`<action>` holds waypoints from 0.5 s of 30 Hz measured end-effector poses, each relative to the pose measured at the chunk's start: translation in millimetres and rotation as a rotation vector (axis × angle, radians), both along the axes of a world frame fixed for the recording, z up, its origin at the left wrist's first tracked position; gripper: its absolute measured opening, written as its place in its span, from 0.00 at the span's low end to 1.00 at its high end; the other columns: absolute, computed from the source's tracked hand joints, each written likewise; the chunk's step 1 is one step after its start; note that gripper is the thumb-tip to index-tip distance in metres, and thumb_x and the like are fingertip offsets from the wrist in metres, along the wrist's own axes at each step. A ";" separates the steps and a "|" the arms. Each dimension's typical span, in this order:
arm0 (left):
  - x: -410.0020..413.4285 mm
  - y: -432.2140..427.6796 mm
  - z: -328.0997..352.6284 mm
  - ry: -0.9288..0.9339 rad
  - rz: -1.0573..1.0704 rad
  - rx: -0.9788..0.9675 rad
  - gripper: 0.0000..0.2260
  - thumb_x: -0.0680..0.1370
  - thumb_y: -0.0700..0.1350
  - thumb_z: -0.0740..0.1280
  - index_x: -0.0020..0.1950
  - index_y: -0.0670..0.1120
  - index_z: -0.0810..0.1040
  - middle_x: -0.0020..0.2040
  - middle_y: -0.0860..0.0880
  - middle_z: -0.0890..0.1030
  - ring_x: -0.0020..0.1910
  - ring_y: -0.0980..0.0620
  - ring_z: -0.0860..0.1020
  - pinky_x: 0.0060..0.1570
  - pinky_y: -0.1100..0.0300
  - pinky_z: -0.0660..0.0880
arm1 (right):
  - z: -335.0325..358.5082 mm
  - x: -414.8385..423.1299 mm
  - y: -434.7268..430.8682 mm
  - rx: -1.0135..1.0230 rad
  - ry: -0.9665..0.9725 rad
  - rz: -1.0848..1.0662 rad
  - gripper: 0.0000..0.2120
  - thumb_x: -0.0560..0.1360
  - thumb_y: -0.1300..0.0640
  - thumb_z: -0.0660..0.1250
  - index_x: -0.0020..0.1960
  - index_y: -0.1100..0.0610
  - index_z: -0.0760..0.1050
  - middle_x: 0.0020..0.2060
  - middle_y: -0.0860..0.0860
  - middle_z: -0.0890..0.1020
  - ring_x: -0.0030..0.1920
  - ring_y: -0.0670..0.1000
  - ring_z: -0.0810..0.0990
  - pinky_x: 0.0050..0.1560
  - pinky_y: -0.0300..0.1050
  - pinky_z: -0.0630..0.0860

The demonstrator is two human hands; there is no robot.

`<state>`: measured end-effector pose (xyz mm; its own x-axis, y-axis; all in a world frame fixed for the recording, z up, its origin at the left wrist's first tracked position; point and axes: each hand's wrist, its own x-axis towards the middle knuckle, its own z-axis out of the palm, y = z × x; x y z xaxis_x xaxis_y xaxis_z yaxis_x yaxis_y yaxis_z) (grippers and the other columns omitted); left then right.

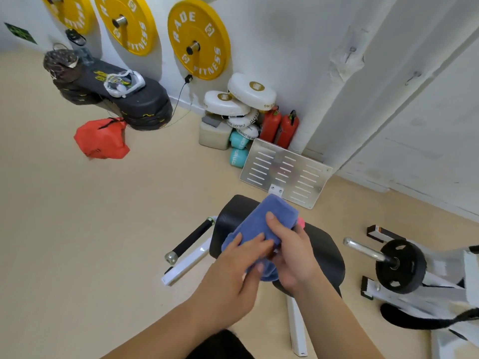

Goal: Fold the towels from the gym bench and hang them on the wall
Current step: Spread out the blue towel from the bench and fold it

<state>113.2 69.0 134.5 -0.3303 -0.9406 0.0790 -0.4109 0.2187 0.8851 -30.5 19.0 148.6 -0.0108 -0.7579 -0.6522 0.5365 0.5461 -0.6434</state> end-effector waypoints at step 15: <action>132.3 4.1 9.8 0.444 0.475 0.714 0.21 0.68 0.55 0.77 0.59 0.52 0.82 0.54 0.52 0.87 0.49 0.54 0.83 0.52 0.57 0.78 | 6.4 86.6 -3.9 -0.141 -0.204 0.176 0.27 0.74 0.61 0.71 0.72 0.61 0.73 0.62 0.62 0.84 0.62 0.62 0.85 0.66 0.65 0.78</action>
